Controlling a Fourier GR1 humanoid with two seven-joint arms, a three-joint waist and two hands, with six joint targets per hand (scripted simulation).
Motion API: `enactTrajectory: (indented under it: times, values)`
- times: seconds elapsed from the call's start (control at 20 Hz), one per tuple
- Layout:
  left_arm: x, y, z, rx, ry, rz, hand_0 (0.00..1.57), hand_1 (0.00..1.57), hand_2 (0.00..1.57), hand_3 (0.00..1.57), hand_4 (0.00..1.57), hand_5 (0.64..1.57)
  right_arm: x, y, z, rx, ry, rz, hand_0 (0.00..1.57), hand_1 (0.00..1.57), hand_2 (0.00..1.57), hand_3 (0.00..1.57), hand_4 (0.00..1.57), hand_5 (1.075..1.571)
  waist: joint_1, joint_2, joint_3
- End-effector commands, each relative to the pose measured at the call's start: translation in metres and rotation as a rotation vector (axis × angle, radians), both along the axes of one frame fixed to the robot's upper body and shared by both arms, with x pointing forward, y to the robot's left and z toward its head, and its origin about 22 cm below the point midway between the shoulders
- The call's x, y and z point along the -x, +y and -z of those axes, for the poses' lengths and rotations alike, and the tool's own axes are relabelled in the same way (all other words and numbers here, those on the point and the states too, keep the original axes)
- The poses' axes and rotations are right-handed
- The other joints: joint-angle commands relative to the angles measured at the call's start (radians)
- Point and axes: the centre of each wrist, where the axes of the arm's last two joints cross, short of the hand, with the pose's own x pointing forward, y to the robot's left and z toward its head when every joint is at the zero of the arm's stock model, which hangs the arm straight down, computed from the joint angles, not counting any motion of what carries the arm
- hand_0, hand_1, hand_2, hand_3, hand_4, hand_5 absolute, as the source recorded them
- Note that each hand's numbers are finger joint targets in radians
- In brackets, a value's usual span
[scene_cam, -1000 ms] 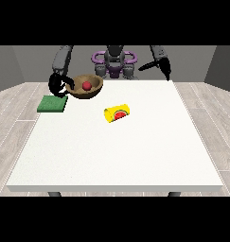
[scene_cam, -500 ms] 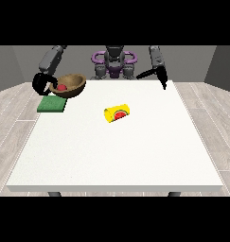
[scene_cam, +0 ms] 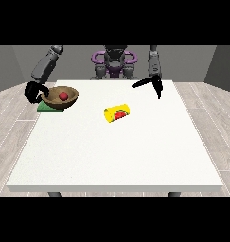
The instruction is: Pick the cup and pour the ball into the bowl, then pick the bowl and place it on the pad
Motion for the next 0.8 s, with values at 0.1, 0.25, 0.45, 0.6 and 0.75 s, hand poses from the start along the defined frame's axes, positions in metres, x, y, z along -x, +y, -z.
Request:
enactTrajectory:
  times: [0.1,0.25,0.45,0.6,0.75]
  values:
    - [0.005,-0.007,-0.043,0.005,-0.116,-0.007,0.00,0.00,0.00,0.00,0.00,1.563,0.020,-0.049,-0.038,0.082,-0.114,0.044,1.57,1.57,1.57,0.00,1.03,1.566,0.001,0.107,0.0007]
    - [0.020,-0.014,-0.048,-0.028,-0.148,0.007,0.00,0.00,0.00,0.00,0.00,1.563,0.021,-0.051,-0.038,0.107,-0.140,0.057,1.57,1.57,1.57,0.00,1.04,1.569,0.018,0.133,0.0011]
    - [0.014,0.004,-0.075,-0.016,-0.188,-0.016,0.00,0.00,0.00,0.00,0.00,1.564,0.019,-0.054,-0.049,0.133,-0.152,0.051,1.57,1.57,1.57,0.34,1.03,1.571,-0.008,0.168,0.0001]
    - [0.036,-0.023,-0.060,-0.019,-0.130,-0.013,0.00,0.00,0.00,0.00,0.00,1.563,0.020,-0.050,-0.034,0.128,-0.104,0.056,1.57,1.57,1.57,0.46,1.02,1.571,-0.008,0.106,0.0005]
    - [0.038,-0.031,-0.046,-0.012,-0.094,0.019,0.00,0.00,0.00,0.00,0.00,1.565,0.013,-0.051,-0.048,0.019,-0.071,0.074,1.57,1.57,1.57,0.00,0.84,1.569,0.003,0.059,-0.0008]
